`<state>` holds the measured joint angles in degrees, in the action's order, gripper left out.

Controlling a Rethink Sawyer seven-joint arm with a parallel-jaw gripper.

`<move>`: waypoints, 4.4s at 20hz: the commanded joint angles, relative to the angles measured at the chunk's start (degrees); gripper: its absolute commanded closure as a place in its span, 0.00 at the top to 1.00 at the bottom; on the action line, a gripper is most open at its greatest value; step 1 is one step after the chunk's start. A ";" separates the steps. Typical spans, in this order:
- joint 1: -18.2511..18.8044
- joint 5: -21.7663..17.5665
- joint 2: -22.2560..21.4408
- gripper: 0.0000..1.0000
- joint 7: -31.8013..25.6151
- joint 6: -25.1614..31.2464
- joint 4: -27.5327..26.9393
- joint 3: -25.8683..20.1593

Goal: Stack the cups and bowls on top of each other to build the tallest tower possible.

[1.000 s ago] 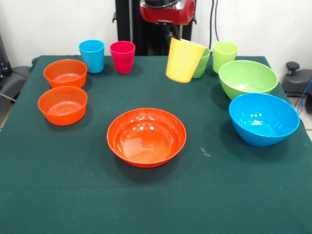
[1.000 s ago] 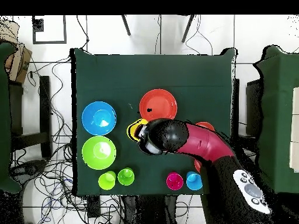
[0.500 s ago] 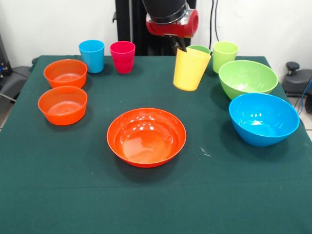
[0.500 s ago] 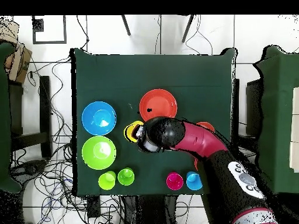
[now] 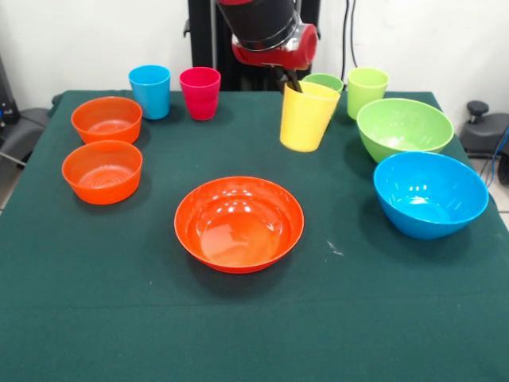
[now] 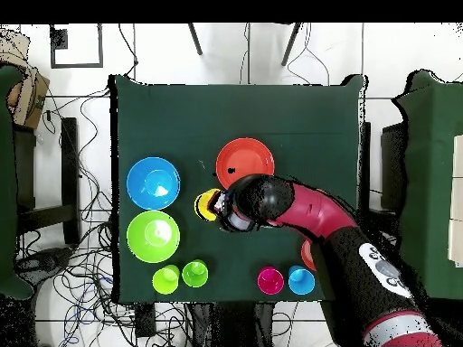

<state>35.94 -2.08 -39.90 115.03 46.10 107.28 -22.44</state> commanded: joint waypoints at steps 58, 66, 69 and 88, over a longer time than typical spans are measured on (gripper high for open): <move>2.33 -6.04 13.06 0.00 -11.34 18.09 -25.07 -4.96; 2.46 -6.38 15.93 0.00 -11.10 16.69 -25.79 -4.78; 2.75 -6.09 16.90 0.00 -11.18 17.85 -25.69 -4.82; 2.95 -9.12 18.79 0.00 -12.29 18.78 -29.80 -5.85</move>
<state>38.84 -7.06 -22.53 115.03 61.53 83.91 -25.11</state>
